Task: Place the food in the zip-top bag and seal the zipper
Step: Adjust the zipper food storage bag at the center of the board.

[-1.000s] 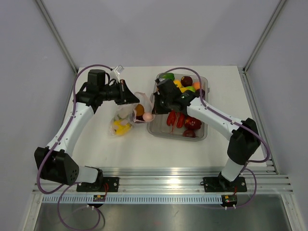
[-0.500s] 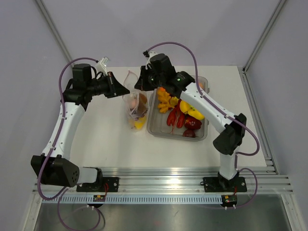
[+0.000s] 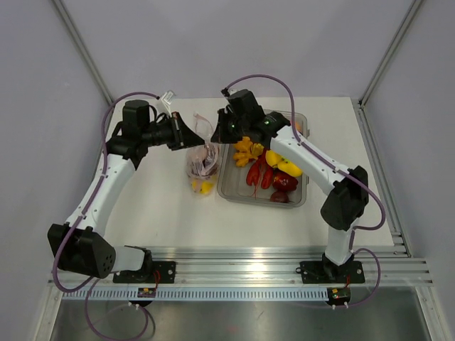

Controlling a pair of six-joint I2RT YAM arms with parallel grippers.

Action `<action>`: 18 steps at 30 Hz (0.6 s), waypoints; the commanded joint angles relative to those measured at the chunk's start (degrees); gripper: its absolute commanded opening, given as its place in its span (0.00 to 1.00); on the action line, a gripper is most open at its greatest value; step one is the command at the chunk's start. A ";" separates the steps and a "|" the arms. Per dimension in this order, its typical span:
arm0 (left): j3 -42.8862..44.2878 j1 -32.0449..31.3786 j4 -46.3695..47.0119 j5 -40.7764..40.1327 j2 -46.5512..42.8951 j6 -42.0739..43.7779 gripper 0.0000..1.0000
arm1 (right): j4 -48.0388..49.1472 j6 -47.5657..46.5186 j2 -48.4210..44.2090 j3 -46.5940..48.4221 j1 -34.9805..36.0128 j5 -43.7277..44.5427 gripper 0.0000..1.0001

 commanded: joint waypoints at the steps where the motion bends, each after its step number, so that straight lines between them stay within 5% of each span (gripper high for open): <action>1: 0.99 -1.76 7.52 1.02 -0.25 -4.32 0.00 | 4.99 1.56 -7.99 -5.98 -1.50 0.96 0.00; 7: -0.68 -4.31 14.82 4.36 2.73 -9.25 0.04 | 10.43 6.04 -16.78 -18.45 -2.65 2.81 0.00; 8: -0.42 -5.09 14.03 4.53 3.09 -8.99 0.26 | 11.92 6.31 -17.49 -20.05 -2.73 2.72 0.00; 11: 0.98 -5.80 10.97 5.24 3.53 -6.18 0.65 | 12.99 7.01 -20.21 -25.51 -2.91 3.24 0.00; 18: 2.66 -2.64 6.12 2.60 1.60 -2.31 0.68 | 14.05 7.54 -24.44 -32.11 -3.35 3.68 0.02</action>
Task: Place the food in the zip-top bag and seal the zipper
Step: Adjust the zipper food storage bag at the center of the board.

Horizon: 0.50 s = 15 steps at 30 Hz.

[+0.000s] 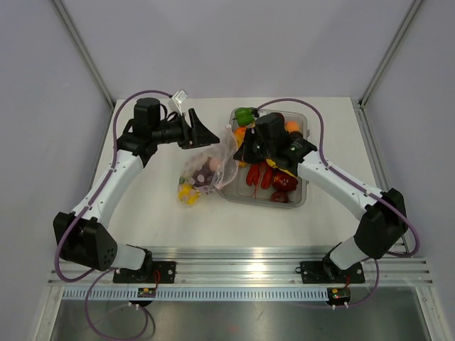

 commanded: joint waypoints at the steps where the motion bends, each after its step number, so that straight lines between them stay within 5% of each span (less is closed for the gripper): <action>1: 1.85 2.45 0.30 0.18 -2.51 1.54 0.67 | 3.40 0.42 -4.37 -0.68 -0.40 1.49 0.08; 4: -0.69 4.30 0.74 -0.61 -3.39 1.19 0.63 | 2.61 0.06 -5.26 -0.59 -1.01 2.55 0.28; 5: -1.22 4.65 0.74 -0.62 -3.48 1.19 0.62 | 2.52 0.06 -5.61 -0.59 -1.36 2.38 0.45; 7: -2.62 4.65 0.39 -1.40 -3.31 1.28 0.59 | 2.78 0.41 -5.52 -0.59 -2.41 1.24 0.61; 15: -5.18 4.65 0.04 -2.20 -3.57 1.54 0.56 | 5.16 3.14 -4.47 -0.25 -4.97 -3.42 0.87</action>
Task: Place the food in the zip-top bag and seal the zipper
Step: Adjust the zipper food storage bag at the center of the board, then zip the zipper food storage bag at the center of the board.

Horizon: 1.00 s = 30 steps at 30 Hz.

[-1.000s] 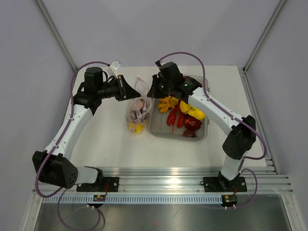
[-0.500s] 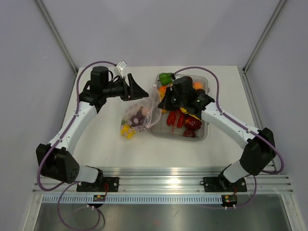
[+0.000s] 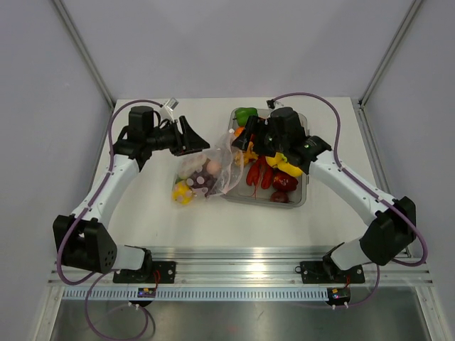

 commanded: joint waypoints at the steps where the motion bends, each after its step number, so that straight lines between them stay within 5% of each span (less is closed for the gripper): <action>1: 0.09 0.00 1.50 -0.54 -1.89 0.95 0.56 | 3.17 1.24 -0.03 1.18 -0.45 -2.31 0.87; 9: 1.31 -0.88 -2.79 -1.93 -3.11 4.90 0.51 | 1.50 -0.43 4.89 5.22 -1.24 -5.99 0.90; 15: 1.94 -7.55 -14.30 -13.53 -8.81 15.35 0.54 | -0.26 -2.01 9.37 8.21 -1.41 -9.87 0.93; 22: -0.88 -15.27 -18.18 -22.67 -14.36 18.17 0.62 | -1.58 -3.85 11.40 8.65 -3.34 -8.99 0.87; 26: -0.88 -21.35 -20.55 -31.27 -14.02 19.32 0.67 | -1.32 -3.86 12.45 8.65 -4.84 -12.05 0.70; 29: 0.25 -25.83 -21.26 -36.72 -12.44 19.06 0.83 | -0.79 -3.51 13.33 9.09 -4.93 -15.30 0.37; 30: 0.70 -27.76 -21.09 -38.31 -12.08 18.80 0.87 | -0.52 -2.99 13.24 9.09 -4.93 -15.84 0.14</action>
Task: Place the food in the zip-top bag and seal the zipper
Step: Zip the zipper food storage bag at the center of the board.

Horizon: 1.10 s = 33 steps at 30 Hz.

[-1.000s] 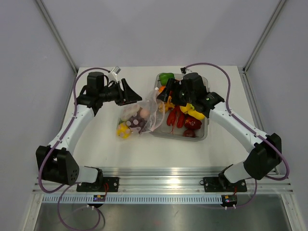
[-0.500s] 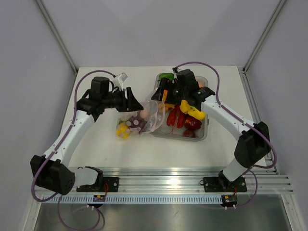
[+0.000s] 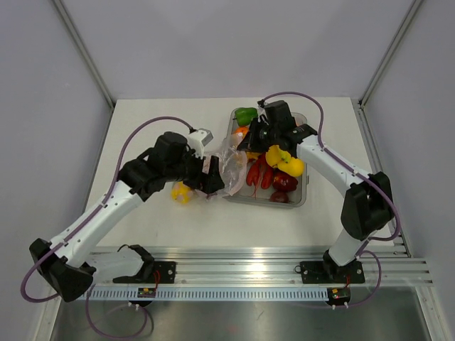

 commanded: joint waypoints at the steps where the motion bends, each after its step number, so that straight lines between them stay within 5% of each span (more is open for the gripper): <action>1: 1.40 -4.25 -0.39 -10.91 1.45 0.63 0.91 | 2.31 0.93 0.20 2.38 -0.10 -5.11 0.07; 5: 3.77 -8.30 0.23 -18.55 3.99 0.45 0.96 | 4.52 5.93 -1.21 1.85 -0.01 -9.32 0.00; 15: 4.92 -16.72 5.23 -24.98 9.88 -1.74 0.86 | 4.43 15.17 -5.96 0.36 -0.10 -9.07 0.00; 27: 7.11 -26.14 7.70 -47.74 18.93 -5.35 0.77 | 7.34 17.72 -5.34 -2.72 -0.10 -9.60 0.00; 33: 11.59 -26.76 3.13 -58.91 25.79 -9.13 0.61 | 7.07 17.46 -5.87 -2.98 -0.10 -9.51 0.00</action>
